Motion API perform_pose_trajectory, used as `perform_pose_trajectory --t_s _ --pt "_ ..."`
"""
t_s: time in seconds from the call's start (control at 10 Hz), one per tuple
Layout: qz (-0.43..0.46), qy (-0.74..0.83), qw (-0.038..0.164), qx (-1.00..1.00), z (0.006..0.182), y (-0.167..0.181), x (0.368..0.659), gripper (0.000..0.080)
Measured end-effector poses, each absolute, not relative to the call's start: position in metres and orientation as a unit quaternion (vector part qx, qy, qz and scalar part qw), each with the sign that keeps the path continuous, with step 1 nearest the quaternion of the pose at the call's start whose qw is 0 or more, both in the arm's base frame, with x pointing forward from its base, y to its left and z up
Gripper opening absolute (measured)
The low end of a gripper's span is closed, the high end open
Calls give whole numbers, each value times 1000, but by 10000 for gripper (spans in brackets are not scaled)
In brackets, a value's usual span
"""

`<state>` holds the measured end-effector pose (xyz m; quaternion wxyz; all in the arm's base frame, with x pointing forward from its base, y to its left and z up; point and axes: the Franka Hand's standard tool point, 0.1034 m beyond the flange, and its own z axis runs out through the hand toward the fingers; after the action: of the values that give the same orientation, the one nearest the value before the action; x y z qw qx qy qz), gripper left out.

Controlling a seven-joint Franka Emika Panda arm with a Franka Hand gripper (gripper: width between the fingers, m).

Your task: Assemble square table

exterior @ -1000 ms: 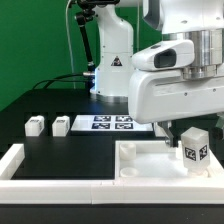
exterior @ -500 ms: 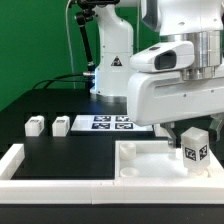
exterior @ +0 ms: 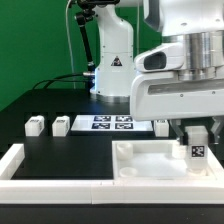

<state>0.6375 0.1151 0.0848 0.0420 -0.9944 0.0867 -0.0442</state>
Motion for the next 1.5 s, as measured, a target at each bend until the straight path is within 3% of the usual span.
perform_pose_trajectory --t_s 0.4,0.8,1.0,1.5 --pt "-43 287 31 -956 84 111 638 292" --pt "-30 499 54 -865 81 100 636 292" --pt "-14 603 56 -796 81 99 634 294" --pt "-3 669 45 -742 82 108 628 313"
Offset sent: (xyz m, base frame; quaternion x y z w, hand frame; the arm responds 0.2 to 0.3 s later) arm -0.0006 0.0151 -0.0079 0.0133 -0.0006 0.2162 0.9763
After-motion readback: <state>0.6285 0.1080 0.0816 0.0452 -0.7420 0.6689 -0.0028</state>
